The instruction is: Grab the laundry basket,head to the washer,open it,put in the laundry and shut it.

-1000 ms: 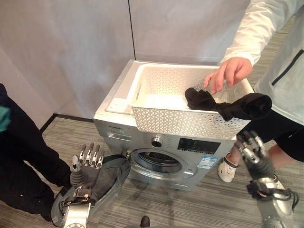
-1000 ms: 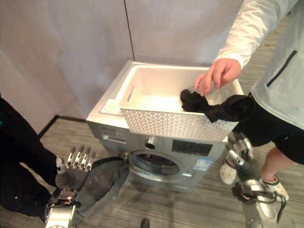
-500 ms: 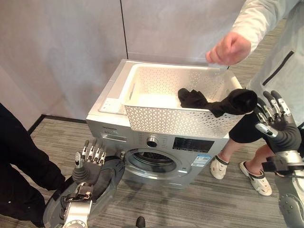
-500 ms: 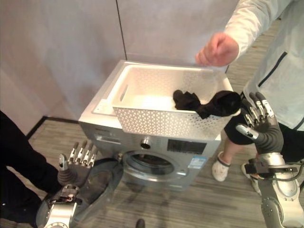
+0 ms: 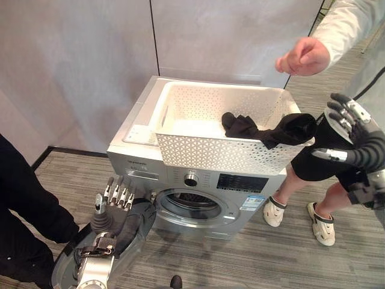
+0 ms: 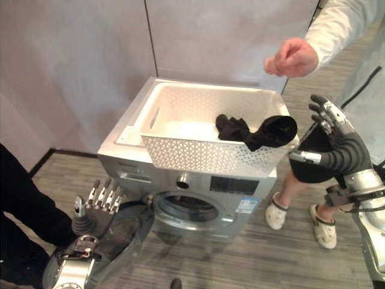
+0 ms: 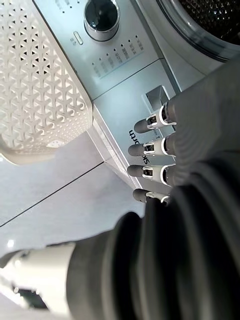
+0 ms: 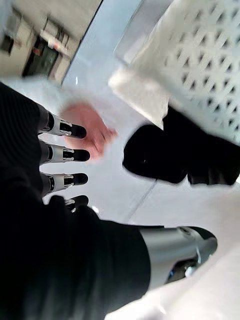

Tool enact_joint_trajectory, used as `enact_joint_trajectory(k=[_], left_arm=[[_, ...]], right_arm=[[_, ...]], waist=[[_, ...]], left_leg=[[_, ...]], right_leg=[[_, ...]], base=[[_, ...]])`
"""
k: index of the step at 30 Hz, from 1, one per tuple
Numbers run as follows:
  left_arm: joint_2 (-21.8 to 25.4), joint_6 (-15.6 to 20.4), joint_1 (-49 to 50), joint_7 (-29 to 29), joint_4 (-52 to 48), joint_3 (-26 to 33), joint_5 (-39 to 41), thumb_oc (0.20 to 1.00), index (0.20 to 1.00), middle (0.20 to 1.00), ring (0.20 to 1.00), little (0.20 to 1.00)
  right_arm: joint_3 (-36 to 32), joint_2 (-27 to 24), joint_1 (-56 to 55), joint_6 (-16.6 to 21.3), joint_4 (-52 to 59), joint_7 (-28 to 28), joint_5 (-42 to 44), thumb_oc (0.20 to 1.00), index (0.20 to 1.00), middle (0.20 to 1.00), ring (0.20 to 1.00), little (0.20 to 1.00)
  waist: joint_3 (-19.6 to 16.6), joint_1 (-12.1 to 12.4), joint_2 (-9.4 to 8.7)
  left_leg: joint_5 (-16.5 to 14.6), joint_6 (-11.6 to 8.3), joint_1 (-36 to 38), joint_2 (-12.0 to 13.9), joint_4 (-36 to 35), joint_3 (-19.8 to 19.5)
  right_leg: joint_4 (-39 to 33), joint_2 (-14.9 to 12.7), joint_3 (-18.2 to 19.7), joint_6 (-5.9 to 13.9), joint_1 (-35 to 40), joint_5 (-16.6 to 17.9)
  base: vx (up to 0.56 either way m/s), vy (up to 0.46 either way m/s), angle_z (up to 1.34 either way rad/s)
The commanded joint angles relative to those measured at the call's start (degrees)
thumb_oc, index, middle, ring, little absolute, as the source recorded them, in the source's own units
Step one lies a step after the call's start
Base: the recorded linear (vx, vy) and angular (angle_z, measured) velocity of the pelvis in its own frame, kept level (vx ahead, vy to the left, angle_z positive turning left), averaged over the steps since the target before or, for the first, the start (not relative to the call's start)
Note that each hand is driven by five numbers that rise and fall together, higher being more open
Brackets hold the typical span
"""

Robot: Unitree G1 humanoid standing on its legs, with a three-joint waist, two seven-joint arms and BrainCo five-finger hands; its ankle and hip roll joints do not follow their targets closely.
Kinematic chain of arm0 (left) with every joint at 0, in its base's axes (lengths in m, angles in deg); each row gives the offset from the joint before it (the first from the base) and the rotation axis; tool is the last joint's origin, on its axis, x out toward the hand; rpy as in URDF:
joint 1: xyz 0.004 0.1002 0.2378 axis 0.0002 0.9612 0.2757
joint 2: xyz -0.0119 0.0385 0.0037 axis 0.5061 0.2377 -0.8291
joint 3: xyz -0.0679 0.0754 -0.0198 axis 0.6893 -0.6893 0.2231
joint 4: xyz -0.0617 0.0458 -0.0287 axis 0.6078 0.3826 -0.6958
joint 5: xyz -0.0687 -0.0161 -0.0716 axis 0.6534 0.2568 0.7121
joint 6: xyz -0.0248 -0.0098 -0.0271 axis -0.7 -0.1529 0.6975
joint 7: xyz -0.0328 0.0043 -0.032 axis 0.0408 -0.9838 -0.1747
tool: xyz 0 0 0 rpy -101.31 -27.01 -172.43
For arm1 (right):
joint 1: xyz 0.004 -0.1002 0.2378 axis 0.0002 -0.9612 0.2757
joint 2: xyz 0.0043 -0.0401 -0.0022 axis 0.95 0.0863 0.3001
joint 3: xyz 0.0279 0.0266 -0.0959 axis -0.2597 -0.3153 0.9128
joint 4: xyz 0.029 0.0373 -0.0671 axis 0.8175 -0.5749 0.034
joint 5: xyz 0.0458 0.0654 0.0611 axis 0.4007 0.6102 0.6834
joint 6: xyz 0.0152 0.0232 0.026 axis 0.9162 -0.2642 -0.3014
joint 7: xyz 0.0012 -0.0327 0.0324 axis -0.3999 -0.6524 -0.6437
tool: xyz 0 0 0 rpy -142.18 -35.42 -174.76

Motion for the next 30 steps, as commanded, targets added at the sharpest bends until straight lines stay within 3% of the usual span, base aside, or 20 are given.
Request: enact_joint_trajectory(k=[1,6,9,10,12,15,18,22,30], left_arm=[[3.8,0.1,0.3,-2.6,-4.5,0.4,-1.2,1.000,1.000,1.000,1.000,1.000],[5.4,-0.2,-0.6,-2.6,-3.6,-2.3,-1.0,1.000,1.000,1.000,1.000,1.000],[6.8,-0.7,-1.0,-3.3,-3.3,-3.4,-1.3,1.000,1.000,1.000,1.000,1.000],[8.2,-0.9,-1.3,-3.6,-3.2,-4.0,-1.5,1.000,1.000,1.000,1.000,1.000],[8.9,-0.9,-1.5,-3.7,-2.9,-4.5,-1.6,1.000,1.000,1.000,1.000,1.000],[10.1,-1.1,-1.7,-3.8,-2.5,-5.3,-0.9,1.000,1.000,1.000,1.000,1.000],[9.8,-1.2,-1.4,-3.8,-2.6,-5.0,-0.6,1.000,1.000,1.000,1.000,1.000],[11.8,-1.9,-1.3,-4.5,-2.5,-6.3,0.7,1.000,1.000,1.000,1.000,1.000],[14.3,-1.3,-3.2,-4.6,-2.2,-8.9,0.2,1.000,1.000,1.000,1.000,1.000]], right_arm=[[-1.6,-5.3,7.1,2.8,-1.7,-1.0,-1.6,1.000,1.000,1.000,1.000,1.000],[8.3,-15.1,17.8,1.6,-9.7,-2.2,-9.7,1.000,1.000,1.000,1.000,1.000],[19.0,-21.2,27.8,-0.1,-17.1,-2.9,-17.8,1.000,1.000,1.000,1.000,1.000],[26.0,-24.4,34.3,-0.7,-21.3,-2.9,-22.8,1.000,1.000,1.000,1.000,1.000],[31.9,-25.7,39.6,-1.1,-23.9,-2.5,-26.0,1.000,1.000,1.000,1.000,1.000],[43.6,-27.0,49.9,-0.7,-27.0,-0.4,-27.6,1.000,1.000,1.000,1.000,1.000],[49.0,-27.6,55.3,-0.6,-27.4,0.0,-27.0,1.000,1.000,1.000,1.000,1.000],[64.4,-28.6,66.7,-0.2,-30.6,3.8,-27.6,1.000,1.000,1.000,1.000,1.000],[79.7,-23.9,78.9,-0.2,-37.8,5.0,-32.0,1.000,1.000,1.000,1.000,1.000]], waist=[[-2.4,1.8,-1.60],[-2.2,3.1,-2.18],[-1.8,3.8,-2.34],[-1.6,4.5,-2.55],[-1.4,4.9,-2.69],[-1.0,5.3,-2.77],[-0.9,4.9,-2.40],[0.0,5.6,-2.57],[2.0,6.8,-2.34]], left_leg=[[-5.7,-1.15,2.7,1.9,0.3,-1.2],[-5.6,-1.15,2.5,1.8,0.3,-1.1],[-5.6,-1.13,2.4,1.8,0.3,-0.9],[-5.5,-1.07,2.3,1.7,0.3,-0.9],[-5.6,-1.01,2.2,1.6,0.3,-0.7],[-5.4,-0.95,2.0,1.5,0.3,-0.4],[-5.3,-0.93,1.7,1.5,0.3,-0.2],[-4.9,-0.98,0.7,1.4,0.3,0.0],[-4.2,-0.87,-1.5,1.1,0.3,-0.1]], right_leg=[[-2.3,-1.3,2.5,2.52,-3.2,6.1],[-2.3,-1.4,2.6,2.70,-3.4,6.4],[-2.3,-1.5,2.6,2.86,-3.6,6.6],[-2.4,-1.5,2.7,2.90,-3.7,6.7],[-2.4,-1.6,2.8,2.94,-3.8,6.7],[-2.5,-1.5,3.0,3.01,-4.1,6.8],[-2.5,-1.6,3.1,3.03,-4.4,6.9],[-2.5,-1.7,3.2,3.08,-5.2,7.1],[-2.6,-2.0,3.3,3.33,-7.3,7.7]], base=[[0.00,0.000,0.00],[0.00,0.000,0.00],[0.01,0.009,-0.01],[0.02,0.026,-0.04],[0.00,0.000,0.00],[0.00,0.000,0.00],[0.00,0.000,0.00],[0.00,0.000,0.00],[0.00,0.006,-0.05]])
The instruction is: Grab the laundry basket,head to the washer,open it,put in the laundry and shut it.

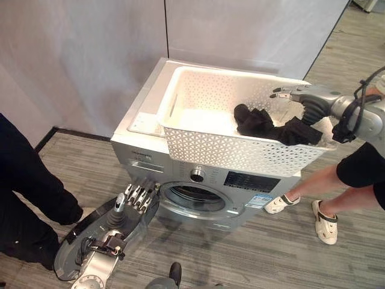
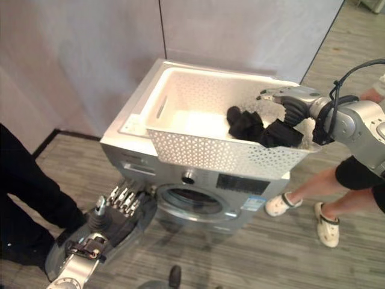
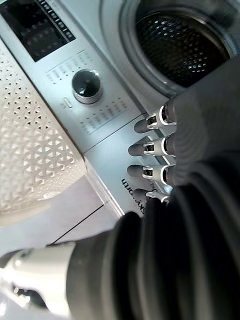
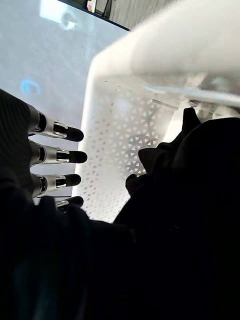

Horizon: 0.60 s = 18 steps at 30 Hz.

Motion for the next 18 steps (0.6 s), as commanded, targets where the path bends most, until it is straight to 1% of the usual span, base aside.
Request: enact_joint_trajectory(k=[1,3,6,11,13,15,18], left_arm=[[2.7,1.8,-0.3,-2.1,-2.9,-0.3,0.0,1.000,1.000,1.000,1.000,1.000],[3.1,1.9,-0.5,-2.0,-1.9,-1.2,-0.6,1.000,1.000,1.000,1.000,1.000],[3.5,1.3,-0.5,-2.1,-1.3,-2.3,-1.0,1.000,1.000,1.000,1.000,1.000],[3.5,1.0,-0.5,-2.2,-1.0,-4.0,-1.0,1.000,1.000,1.000,1.000,1.000],[3.9,0.5,-0.8,-2.4,-0.8,-5.3,-1.0,1.000,1.000,1.000,1.000,1.000],[4.4,0.1,-0.6,-2.7,-0.9,-5.6,-0.8,1.000,1.000,1.000,1.000,1.000],[5.6,-1.1,-0.3,-3.1,-1.2,-6.2,-0.3,1.000,1.000,1.000,1.000,1.000]], right_arm=[[5.4,-1.3,9.9,-0.2,-2.0,0.1,-2.7,1.000,1.000,1.000,1.000,1.000],[7.7,0.8,11.3,-0.1,-5.2,-0.7,-4.9,1.000,1.000,1.000,1.000,1.000],[8.7,2.1,11.5,-0.4,-6.9,-0.4,-6.4,1.000,1.000,1.000,1.000,1.000],[7.1,4.8,9.1,-0.6,-9.9,-0.7,-6.3,1.000,1.000,1.000,1.000,1.000],[9.3,6.9,8.9,-0.4,-11.1,1.5,-6.0,1.000,1.000,1.000,1.000,1.000],[10.9,7.6,9.7,-0.7,-12.0,3.3,-4.5,1.000,1.000,1.000,1.000,1.000],[15.2,8.6,12.3,-1.8,-12.0,7.6,-1.7,1.000,1.000,1.000,1.000,1.000]], waist=[[-0.8,2.1,-1.32],[-0.3,2.7,-1.39],[0.1,3.0,-1.45],[0.7,3.5,-1.49],[1.1,4.1,-1.71],[1.1,4.5,-1.92],[1.0,4.6,-2.26]], left_leg=[[-4.2,-1.02,1.3,0.9,0.3,-1.3],[-4.0,-0.93,0.5,0.8,0.4,-1.3],[-3.9,-0.89,-0.1,0.6,0.4,-1.7],[-3.7,-0.80,-0.8,0.5,0.4,-2.2],[-3.4,-0.90,-1.5,0.3,0.3,-2.3],[-3.4,-0.92,-1.5,0.3,0.3,-2.4],[-3.4,-0.96,-1.5,0.3,0.3,-2.7]], right_leg=[[-0.2,-2.3,1.9,3.25,-4.9,5.9],[-0.2,-2.4,1.9,3.34,-5.5,6.1],[-0.2,-2.4,1.7,3.30,-5.9,6.1],[-0.2,-2.6,1.5,3.34,-6.3,6.2],[-0.2,-2.7,1.0,3.51,-6.9,6.3],[-0.2,-2.8,0.8,3.54,-6.9,6.4],[-0.2,-2.8,0.5,3.48,-6.8,6.4]], base=[[0.00,0.000,0.00],[0.00,0.000,0.00],[0.00,0.000,0.00],[0.00,0.000,0.01],[-0.01,0.007,0.07],[0.01,0.005,0.11],[0.03,0.001,0.12]])
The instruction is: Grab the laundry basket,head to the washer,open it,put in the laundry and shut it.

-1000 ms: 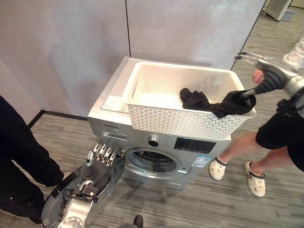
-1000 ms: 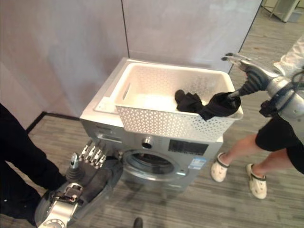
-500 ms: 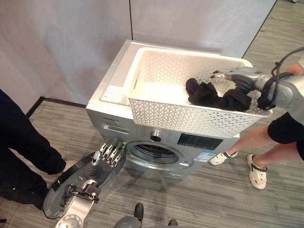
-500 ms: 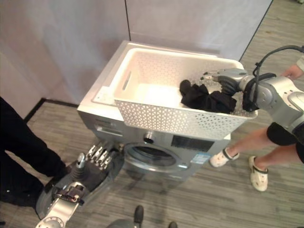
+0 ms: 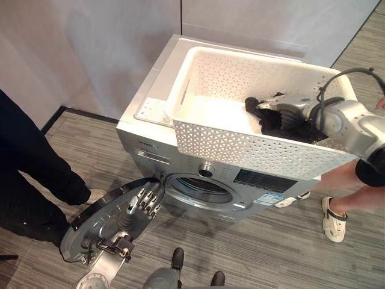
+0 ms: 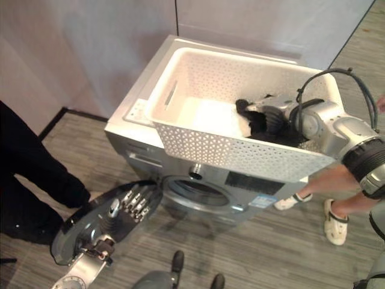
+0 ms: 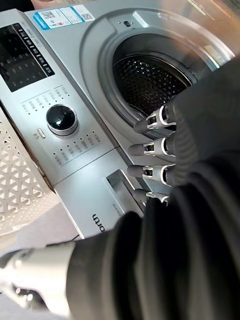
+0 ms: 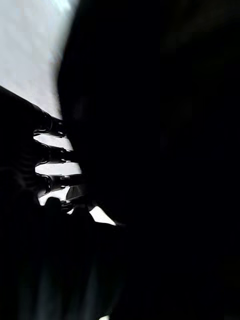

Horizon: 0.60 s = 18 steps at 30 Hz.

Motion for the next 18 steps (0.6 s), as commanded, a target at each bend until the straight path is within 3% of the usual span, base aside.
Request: enact_joint_trajectory(k=[1,6,7,8,9,10,18], left_arm=[[4.1,-0.6,0.9,-3.2,-3.6,-0.3,0.0,1.000,1.000,1.000,1.000,1.000],[5.5,-2.2,0.8,-3.3,-3.1,-0.5,0.4,1.000,1.000,1.000,1.000,1.000],[5.6,-2.3,0.8,-3.2,-3.0,-0.5,0.3,1.000,1.000,1.000,1.000,1.000],[5.5,-2.5,0.8,-3.2,-2.8,-0.6,0.2,1.000,1.000,1.000,1.000,1.000],[5.4,-2.6,0.9,-3.1,-2.7,-0.6,0.2,1.000,1.000,1.000,1.000,1.000],[5.1,-2.8,0.9,-3.0,-2.2,-0.6,0.0,1.000,1.000,1.000,1.000,1.000],[3.8,-2.3,0.9,-1.7,-2.0,0.6,-1.1,1.000,1.000,1.000,1.000,1.000]], right_arm=[[6.4,-2.0,7.4,-2.5,0.1,5.2,4.6,1.000,1.000,1.000,1.000,1.000],[11.2,-1.2,11.2,-5.0,2.8,10.3,7.6,1.000,1.000,1.000,1.000,1.000],[11.6,-1.0,11.7,-5.2,3.4,10.8,8.0,0.950,0.950,0.950,0.950,0.950],[12.2,-1.0,12.1,-5.3,4.0,11.1,8.3,0.576,0.576,0.576,0.576,0.576],[12.3,-0.8,12.2,-5.5,4.2,11.3,8.3,0.319,0.319,0.319,0.319,0.319],[11.9,-0.6,12.2,-5.7,3.9,10.7,8.1,0.200,0.200,0.200,0.200,0.200],[5.4,0.3,10.2,-7.0,0.1,6.9,6.2,0.200,0.200,0.200,0.200,0.200]], waist=[[-0.5,1.4,-1.93],[-0.9,1.3,-2.47],[-1.0,1.3,-2.48],[-1.1,1.2,-2.45],[-1.2,1.2,-2.45],[-1.3,1.3,-2.37],[-1.8,1.1,-1.85]], left_leg=[[-4.0,-0.76,2.4,0.4,0.3,-1.1],[-4.5,-0.74,3.1,0.4,0.3,-1.4],[-4.6,-0.73,3.2,0.4,0.3,-1.4],[-4.6,-0.72,3.4,0.4,0.3,-1.3],[-4.7,-0.72,3.5,0.4,0.3,-1.3],[-4.8,-0.73,3.6,0.4,0.3,-1.2],[-5.2,-0.56,4.3,0.5,0.3,-0.9]], right_leg=[[-0.1,-3.0,2.1,3.49,-3.5,6.1],[-0.1,-3.0,1.4,3.46,-2.5,5.7],[-0.1,-3.1,1.4,3.48,-2.3,5.6],[-0.1,-3.1,1.4,3.50,-2.2,5.6],[-0.1,-3.1,1.3,3.53,-2.1,5.5],[-0.1,-3.1,1.3,3.57,-2.0,5.5],[-0.1,-3.1,2.0,3.56,-1.8,5.3]], base=[[0.04,0.006,0.04],[0.03,0.005,0.03],[0.03,0.012,0.11],[0.02,0.018,0.12],[0.02,0.021,0.08],[0.00,0.000,0.00],[0.00,0.000,0.00]])
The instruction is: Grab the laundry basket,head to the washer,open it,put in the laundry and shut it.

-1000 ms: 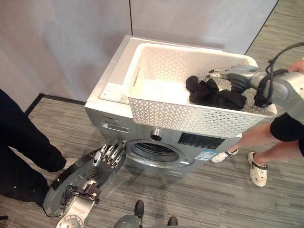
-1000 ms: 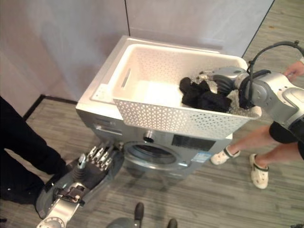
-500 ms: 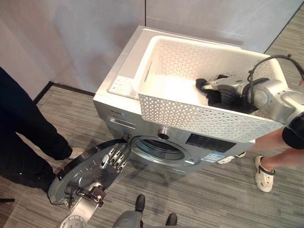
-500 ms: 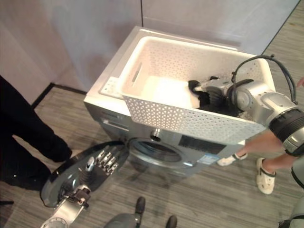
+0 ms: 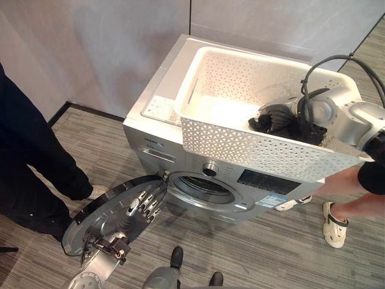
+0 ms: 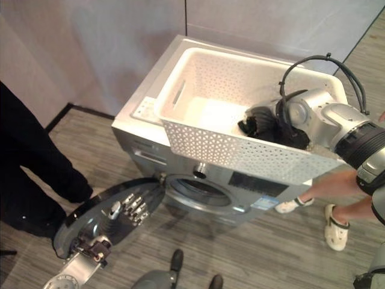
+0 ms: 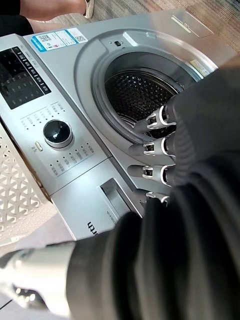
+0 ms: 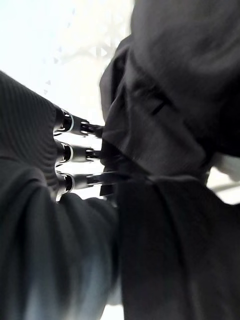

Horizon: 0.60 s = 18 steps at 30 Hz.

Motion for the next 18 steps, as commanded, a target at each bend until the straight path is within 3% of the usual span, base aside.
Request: enact_joint_trajectory(k=[1,4,6,11,18], left_arm=[[-0.5,1.4,1.1,-0.4,-1.9,0.5,-1.3,1.000,1.000,1.000,1.000,1.000],[-1.1,1.9,0.9,0.2,-1.6,0.8,-1.5,1.000,1.000,1.000,1.000,1.000],[-1.8,3.2,0.4,1.1,-2.0,1.2,-1.9,1.000,1.000,1.000,1.000,1.000],[-3.5,4.1,1.6,1.9,-1.0,2.7,-2.0,1.000,1.000,1.000,1.000,1.000],[-4.3,3.8,2.3,2.0,-0.5,2.9,-2.2,1.000,1.000,1.000,1.000,1.000]], right_arm=[[-0.9,-0.6,2.4,-2.3,-2.4,-4.2,0.0,0.200,0.200,0.200,0.200,0.200],[-4.2,-0.1,1.0,-2.4,-4.7,-7.3,-0.7,0.200,0.200,0.200,0.200,0.200],[-10.5,0.4,-1.5,-2.1,-8.1,-12.7,-0.7,0.200,0.200,0.200,0.200,0.200],[-23.2,-0.7,-5.7,-2.9,-7.2,-19.1,5.9,0.200,0.200,0.200,0.200,0.200],[-27.9,-2.5,-7.6,-2.4,-3.2,-20.7,9.3,0.200,0.200,0.200,0.200,0.200]], waist=[[-1.9,0.9,-1.51],[-2.1,0.8,-1.30],[-2.4,0.7,-1.05],[-3.8,0.2,-0.86],[-4.7,-0.3,-1.04]], left_leg=[[-5.8,-0.46,4.1,0.5,0.3,0.1],[-5.9,-0.40,4.3,0.4,0.3,0.2],[-6.0,-0.36,4.5,0.5,0.3,0.3],[-6.5,-0.27,5.5,0.6,0.3,0.5],[-6.8,-0.34,6.3,0.8,0.3,0.6]], right_leg=[[-0.1,-3.2,2.1,3.56,-2.4,5.3],[-0.1,-3.3,2.2,3.55,-2.3,5.3],[-0.1,-3.3,2.4,3.59,-2.0,5.3],[-0.1,-3.3,2.6,3.49,-1.1,4.9],[-0.1,-3.2,2.7,3.40,-0.6,4.8]], base=[[0.00,0.009,-0.03],[0.00,0.005,-0.05],[0.00,0.001,-0.07],[0.02,-0.008,-0.06],[0.00,0.000,0.00]])
